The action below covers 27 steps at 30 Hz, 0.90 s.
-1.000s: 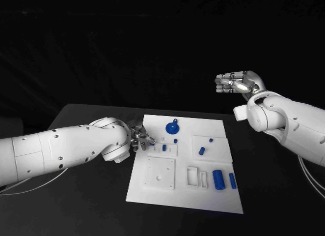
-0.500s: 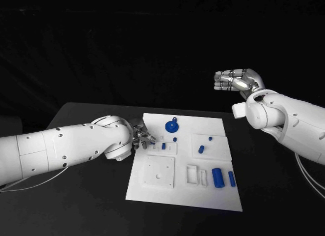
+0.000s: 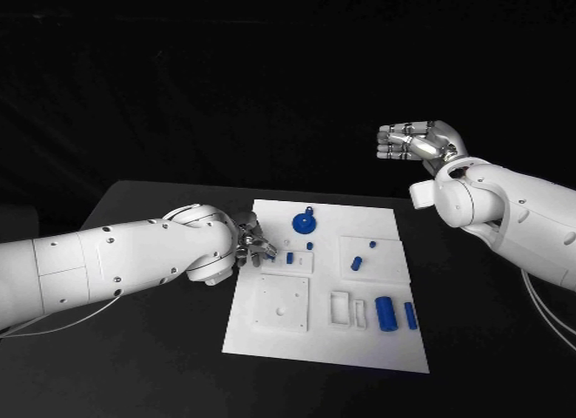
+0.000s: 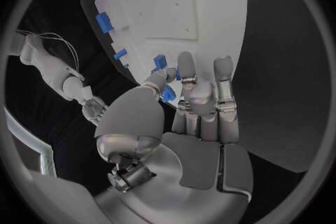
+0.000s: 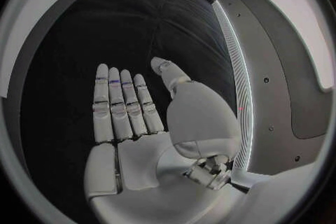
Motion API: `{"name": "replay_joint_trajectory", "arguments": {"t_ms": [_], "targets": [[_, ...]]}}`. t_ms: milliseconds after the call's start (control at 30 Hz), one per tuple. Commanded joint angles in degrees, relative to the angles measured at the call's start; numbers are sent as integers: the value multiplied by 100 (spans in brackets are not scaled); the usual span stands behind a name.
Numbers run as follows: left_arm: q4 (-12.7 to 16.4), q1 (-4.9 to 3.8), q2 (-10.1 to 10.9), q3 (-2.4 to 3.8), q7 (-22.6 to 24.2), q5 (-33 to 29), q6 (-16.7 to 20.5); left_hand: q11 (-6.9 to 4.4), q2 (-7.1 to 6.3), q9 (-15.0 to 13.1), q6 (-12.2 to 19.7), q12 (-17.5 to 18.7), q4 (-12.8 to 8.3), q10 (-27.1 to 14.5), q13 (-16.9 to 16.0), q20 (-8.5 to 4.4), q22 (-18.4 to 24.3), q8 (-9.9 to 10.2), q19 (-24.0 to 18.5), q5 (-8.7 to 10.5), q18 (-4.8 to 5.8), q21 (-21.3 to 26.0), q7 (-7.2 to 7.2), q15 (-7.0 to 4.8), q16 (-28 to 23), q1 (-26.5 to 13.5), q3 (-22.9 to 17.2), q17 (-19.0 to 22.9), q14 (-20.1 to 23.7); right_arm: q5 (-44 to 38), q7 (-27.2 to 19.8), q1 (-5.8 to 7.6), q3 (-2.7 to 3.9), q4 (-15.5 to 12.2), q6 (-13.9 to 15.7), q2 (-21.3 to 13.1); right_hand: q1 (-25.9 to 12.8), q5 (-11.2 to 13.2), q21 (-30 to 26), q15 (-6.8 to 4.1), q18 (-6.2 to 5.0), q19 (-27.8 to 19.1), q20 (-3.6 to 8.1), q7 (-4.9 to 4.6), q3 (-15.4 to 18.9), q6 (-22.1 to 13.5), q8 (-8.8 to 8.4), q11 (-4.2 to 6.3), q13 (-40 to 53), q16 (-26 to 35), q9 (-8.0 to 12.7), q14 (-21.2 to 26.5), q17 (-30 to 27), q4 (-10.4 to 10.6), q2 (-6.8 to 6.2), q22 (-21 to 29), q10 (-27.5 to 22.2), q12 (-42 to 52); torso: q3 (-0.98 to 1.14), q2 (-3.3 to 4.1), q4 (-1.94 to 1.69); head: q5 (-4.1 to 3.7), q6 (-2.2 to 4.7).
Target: Assemble the parts on the task board
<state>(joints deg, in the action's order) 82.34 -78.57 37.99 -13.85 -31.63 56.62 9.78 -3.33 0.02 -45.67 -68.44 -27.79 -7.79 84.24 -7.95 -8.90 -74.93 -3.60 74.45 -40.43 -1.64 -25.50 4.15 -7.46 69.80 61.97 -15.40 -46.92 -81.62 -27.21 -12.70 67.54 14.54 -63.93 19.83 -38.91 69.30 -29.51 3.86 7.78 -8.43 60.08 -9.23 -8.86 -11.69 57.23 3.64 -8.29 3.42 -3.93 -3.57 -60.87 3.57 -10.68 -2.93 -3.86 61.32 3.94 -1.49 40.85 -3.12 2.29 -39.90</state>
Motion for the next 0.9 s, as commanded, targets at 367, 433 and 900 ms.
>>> {"name": "replay_joint_trajectory", "arguments": {"t_ms": [367,433,900], "targets": [[-7,19,-38,2,-14,100,-222,-78,28,-29,-735,-46,-268,268,5,21,-115,-32,-36,-54,69,-34,-545,-17,14,19,-253,-15,-57,-28,-54,3,4,7,-194,16,-4,17,25,34,-50,-10,-8,0,67,-37,-16,-19,-8,33,9,6,-7,2,68,8,-47,-26,0,-2,-1,-4,1],[-13,21,-43,2,-11,124,-229,-78,28,-29,-735,-46,-268,268,5,21,-115,-32,-36,-54,69,-34,-545,-17,14,19,-253,-15,-57,-31,-50,3,4,7,-212,17,-4,17,25,34,-50,-10,-8,0,67,-37,-16,-19,-8,33,9,6,-7,2,68,8,-47,-26,0,0,-1,-2,4],[-13,33,-50,3,-25,216,-334,-79,23,-53,-734,-56,-287,268,6,20,-115,-32,-43,-79,66,-55,-546,-17,16,22,-265,-31,-61,-68,-39,3,4,-2,-262,22,-6,17,25,40,-43,-21,-6,-4,74,-39,-17,-21,-8,32,9,17,-7,-12,82,8,-55,-26,-3,-2,0,3,-11]]}}
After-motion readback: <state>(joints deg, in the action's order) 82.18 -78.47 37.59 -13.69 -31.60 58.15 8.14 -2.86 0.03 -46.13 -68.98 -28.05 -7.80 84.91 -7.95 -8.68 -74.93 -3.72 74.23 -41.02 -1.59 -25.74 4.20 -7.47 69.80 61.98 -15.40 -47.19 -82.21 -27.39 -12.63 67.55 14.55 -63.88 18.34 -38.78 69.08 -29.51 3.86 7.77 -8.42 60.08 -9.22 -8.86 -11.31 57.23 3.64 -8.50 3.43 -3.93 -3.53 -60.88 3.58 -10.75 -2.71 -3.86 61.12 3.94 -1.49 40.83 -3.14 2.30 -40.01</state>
